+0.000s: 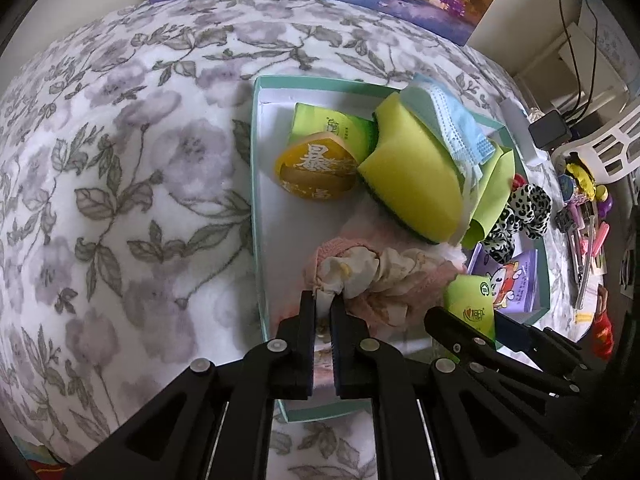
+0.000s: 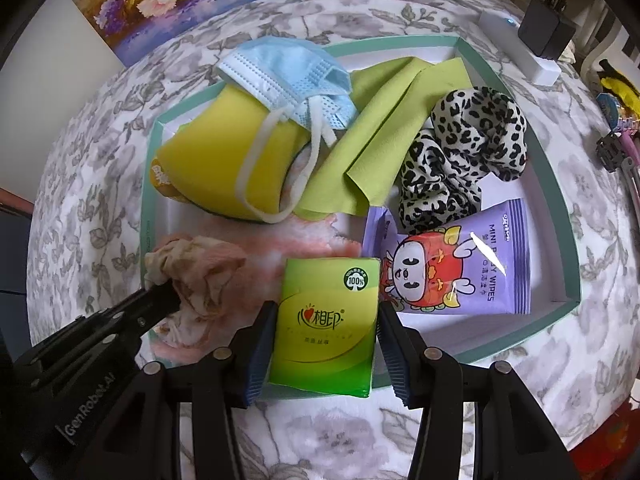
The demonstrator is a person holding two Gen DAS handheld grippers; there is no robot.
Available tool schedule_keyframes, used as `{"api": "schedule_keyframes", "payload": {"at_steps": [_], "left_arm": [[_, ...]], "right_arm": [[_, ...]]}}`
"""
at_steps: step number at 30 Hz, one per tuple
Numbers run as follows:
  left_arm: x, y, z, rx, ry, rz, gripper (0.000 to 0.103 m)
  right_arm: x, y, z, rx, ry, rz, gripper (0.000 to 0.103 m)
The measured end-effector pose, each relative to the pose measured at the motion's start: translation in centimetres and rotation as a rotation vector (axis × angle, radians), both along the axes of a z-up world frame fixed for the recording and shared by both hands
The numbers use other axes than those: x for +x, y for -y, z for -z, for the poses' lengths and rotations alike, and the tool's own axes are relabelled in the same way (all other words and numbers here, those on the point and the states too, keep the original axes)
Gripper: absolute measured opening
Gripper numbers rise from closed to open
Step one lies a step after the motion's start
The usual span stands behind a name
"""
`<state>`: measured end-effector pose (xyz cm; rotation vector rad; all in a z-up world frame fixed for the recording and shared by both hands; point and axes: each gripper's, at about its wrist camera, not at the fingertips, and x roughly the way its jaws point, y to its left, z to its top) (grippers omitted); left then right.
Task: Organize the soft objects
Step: 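Open both tools to drop the tissue pack and pink cloth into the tray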
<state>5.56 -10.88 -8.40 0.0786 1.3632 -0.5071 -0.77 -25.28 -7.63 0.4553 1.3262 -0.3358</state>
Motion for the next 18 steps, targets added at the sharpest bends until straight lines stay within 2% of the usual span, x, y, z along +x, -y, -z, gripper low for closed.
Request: {"api": "schedule_keyframes", "payload": {"at_steps": [3,5,8,11,18], "left_arm": [[0.0,0.1,0.0,0.011,-0.010,0.007,0.020],[0.0,0.1,0.1,0.019,-0.024,0.005,0.039],[-0.2,-0.4,-0.6,0.002,-0.033,-0.003,0.050],[-0.1,-1.2,-1.3,-0.003,-0.025,-0.018,0.058],[0.6,-3.1,-2.7,0.034,0.024,-0.068,0.069]], "right_arm": [[0.0,-0.1,-0.2,-0.018,-0.010,-0.005,0.053],[-0.1,-0.3,-0.5,-0.039,-0.017,-0.015,0.054],[0.1,-0.4,-0.9,-0.055,-0.015,-0.013,0.056],[0.0,-0.3,-1.3,-0.060,-0.006,-0.005,0.066],[0.0,-0.5,-1.9,-0.070,-0.003,-0.002,0.072]]}}
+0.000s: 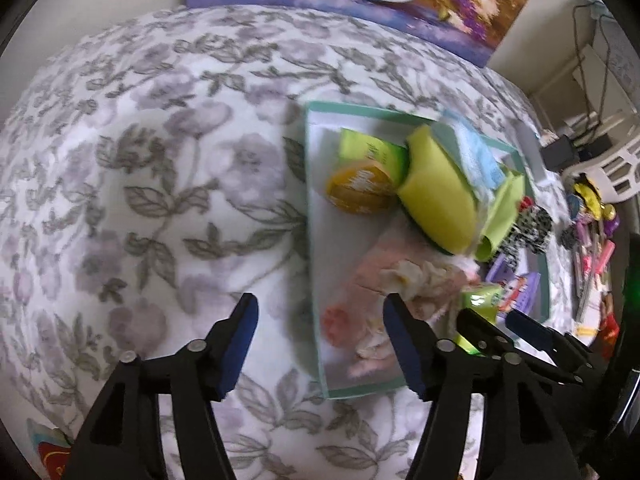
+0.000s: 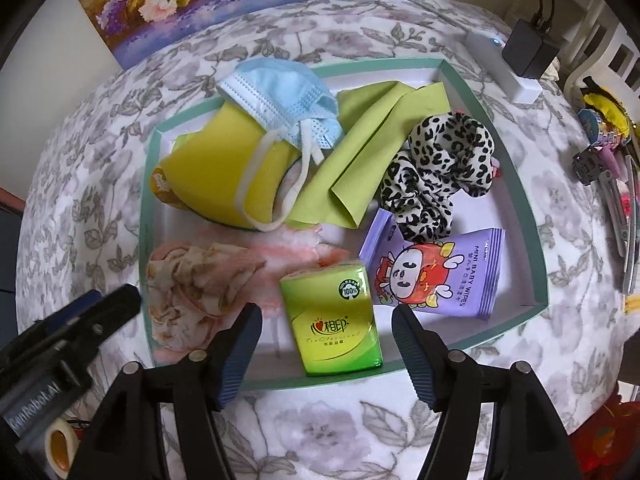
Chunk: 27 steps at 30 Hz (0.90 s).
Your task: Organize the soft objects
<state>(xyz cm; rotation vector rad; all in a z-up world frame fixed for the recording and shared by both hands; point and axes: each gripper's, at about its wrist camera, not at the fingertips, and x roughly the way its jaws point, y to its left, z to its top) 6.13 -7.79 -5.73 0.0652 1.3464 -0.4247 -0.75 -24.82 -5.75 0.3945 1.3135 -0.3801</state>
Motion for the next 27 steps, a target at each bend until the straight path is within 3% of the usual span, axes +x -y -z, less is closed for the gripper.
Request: {"api": "schedule_keyframes", "payload": {"at_steps": [3,5,9,11,22,27], "left_arm": [[0.6,-0.7,0.1,0.051,0.026,-0.032,0.077],[1.0,-1.4,0.5,0.084,0.038,-0.056,0.083],[1.7,-2.2,1.0,0.120,0.044,-0.094,0.094],[1.9,-2.7,1.4,0.129,0.043,-0.105,0.095],[2.2,-4.0,2.1,0.133,0.015,-0.142,0.096],[1.1,-4.0,1.4,0.179,0.052,-0.124,0.096]], "right_arm": [[0.0,0.0,0.0,0.002,-0.003,-0.001,0.073],[-0.1,0.0,0.1,0.002,-0.002,0.002,0.082],[-0.1,0.2,0.1,0.003,0.008,0.011,0.086],[-0.1,0.3,0.2,0.006,0.009,0.017,0.103],[-0.6,-0.2,1.0,-0.006,-0.010,0.012,0.103],[-1.2,-0.7,0.7,-0.014,0.004,0.019,0.103]]}}
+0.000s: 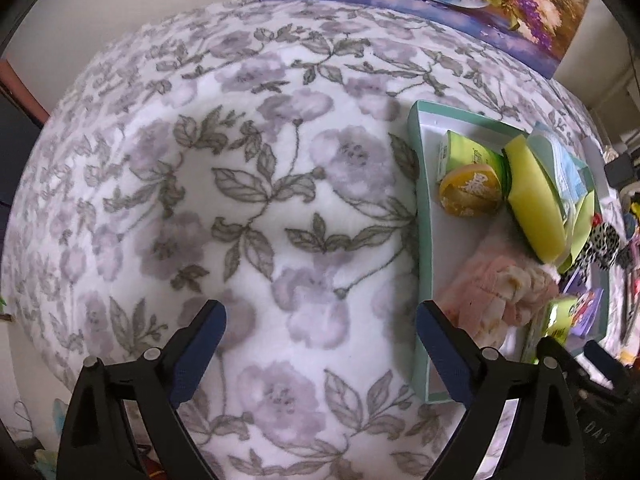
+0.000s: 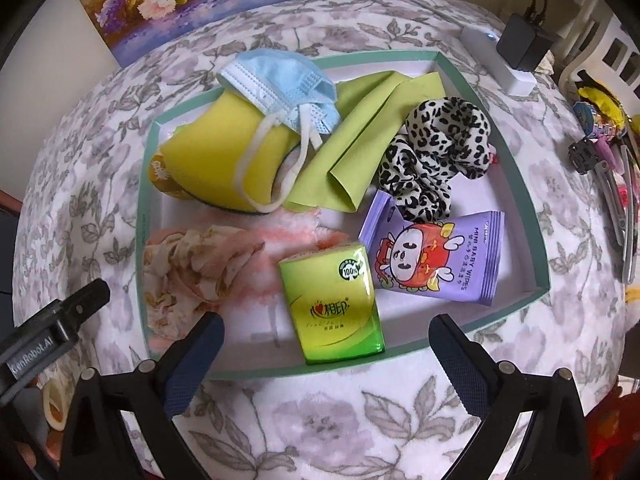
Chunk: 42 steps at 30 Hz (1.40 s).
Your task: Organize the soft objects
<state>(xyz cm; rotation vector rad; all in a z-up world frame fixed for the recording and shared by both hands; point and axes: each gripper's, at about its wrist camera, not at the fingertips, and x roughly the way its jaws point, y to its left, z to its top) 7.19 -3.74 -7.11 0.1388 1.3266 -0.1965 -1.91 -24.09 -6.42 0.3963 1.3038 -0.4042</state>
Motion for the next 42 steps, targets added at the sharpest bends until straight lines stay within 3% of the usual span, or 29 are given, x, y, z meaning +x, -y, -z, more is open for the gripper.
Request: {"api": "schedule_keyframes", "payload": {"at_steps": [18,24,42], "left_arm": [[-4.5,-2.6,-1.9,0.054,0.091,0.055,0.096],[-6.1,-3.4,-1.4,0.083,0.072,0.077,0.096],[-6.6,-5.4,-2.2,0.031,0.063,0.017,0.096]], "right_arm": [[-3.6,-3.5,-1.5,-0.035,0.003,-0.034,0.103],[-4.6,-4.7,-1.4,-0.041,0.007,-0.049,0.103],[-6.3,-5.5,-3.3,-0.083,0.080,-0.028,0.103]]}}
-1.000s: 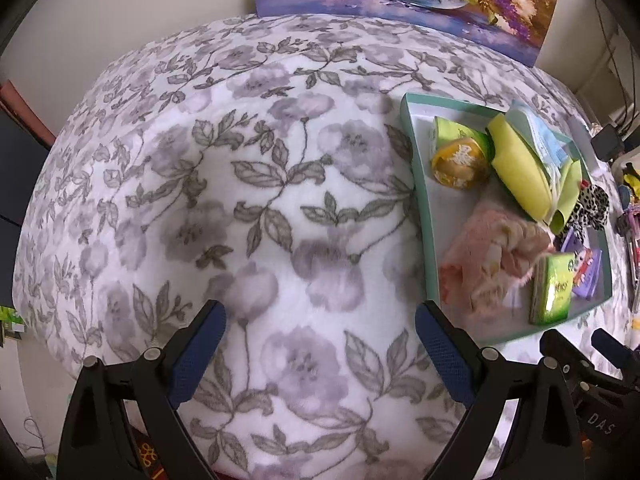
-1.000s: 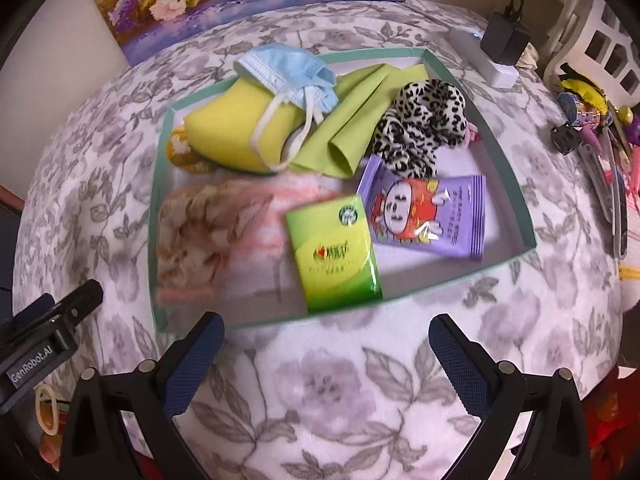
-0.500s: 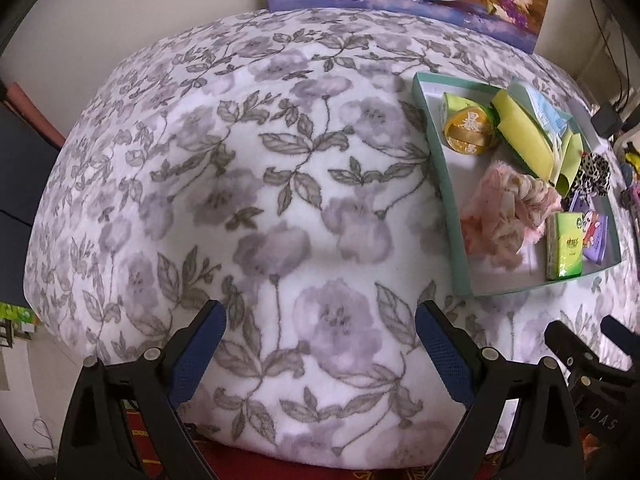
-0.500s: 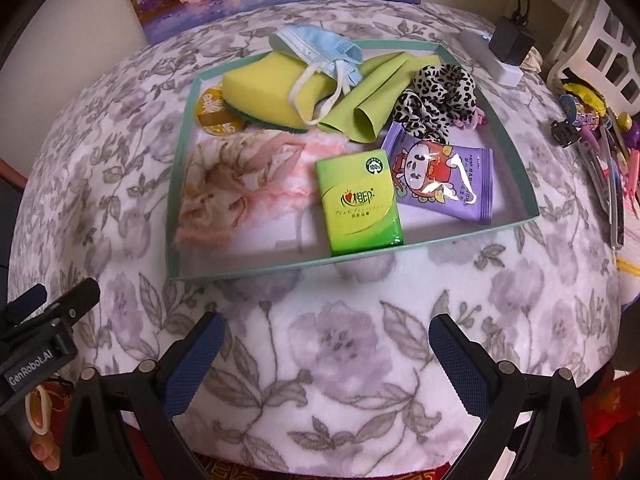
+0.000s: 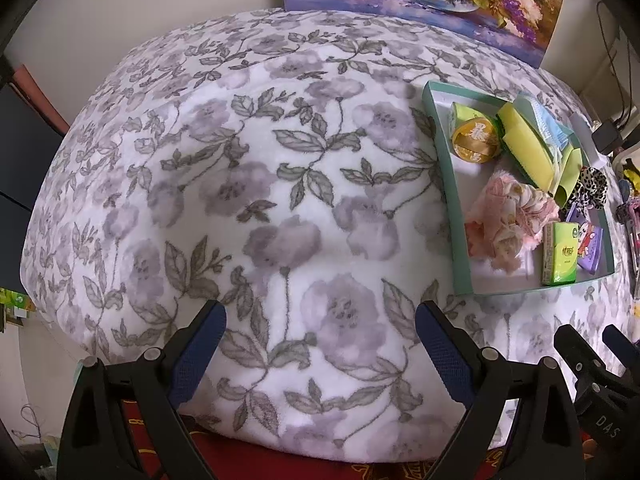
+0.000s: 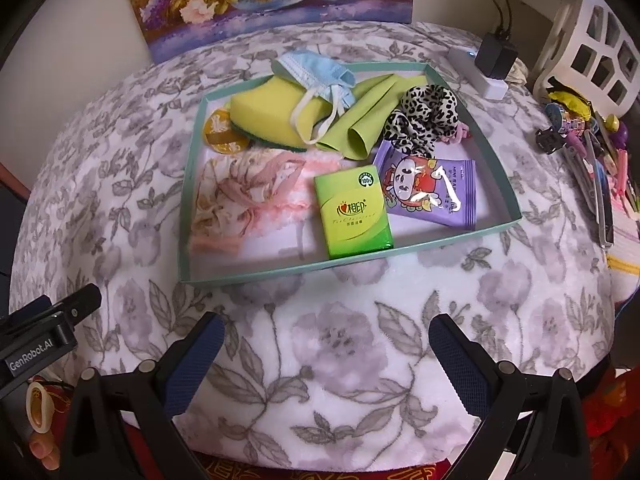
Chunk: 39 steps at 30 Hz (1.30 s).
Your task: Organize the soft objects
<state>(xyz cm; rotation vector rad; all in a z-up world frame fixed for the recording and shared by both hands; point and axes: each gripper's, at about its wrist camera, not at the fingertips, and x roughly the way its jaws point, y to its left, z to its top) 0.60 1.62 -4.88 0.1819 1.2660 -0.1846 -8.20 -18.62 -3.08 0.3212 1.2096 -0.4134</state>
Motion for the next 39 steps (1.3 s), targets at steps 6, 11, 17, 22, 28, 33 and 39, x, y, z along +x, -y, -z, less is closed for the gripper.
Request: {"api": "schedule_keyframes", "payload": {"at_steps": [6,11,17,22,28,33,39], "left_arm": [[-0.05,0.17,-0.02,0.014,0.003,0.005,0.096],[0.05,0.08,0.23,0.016,-0.007,-0.007,0.096],[0.19,-0.05,0.41,0.011,-0.015,-0.004,0.096],[0.19,0.01,0.32,0.011,-0.011,0.004,0.096],[0.21,0.16,0.28,0.017,-0.007,0.014,0.096],[0.21,0.37,0.32,0.019,-0.007,0.022,0.096],[0.30,0.40,0.43,0.023,-0.010,0.024,0.096]], "right_arm": [[-0.02,-0.17,-0.29,-0.007,0.007,-0.008,0.103],[0.14,-0.29,-0.26,-0.009,0.006,-0.009,0.103],[0.22,-0.36,-0.35,-0.014,0.008,-0.013,0.103],[0.34,-0.43,-0.45,-0.023,0.008,-0.022,0.103],[0.41,-0.50,-0.55,-0.026,0.013,-0.033,0.103],[0.48,-0.46,-0.50,-0.025,0.012,-0.035,0.103],[0.49,-0.37,-0.47,-0.025,0.012,-0.039,0.103]]}}
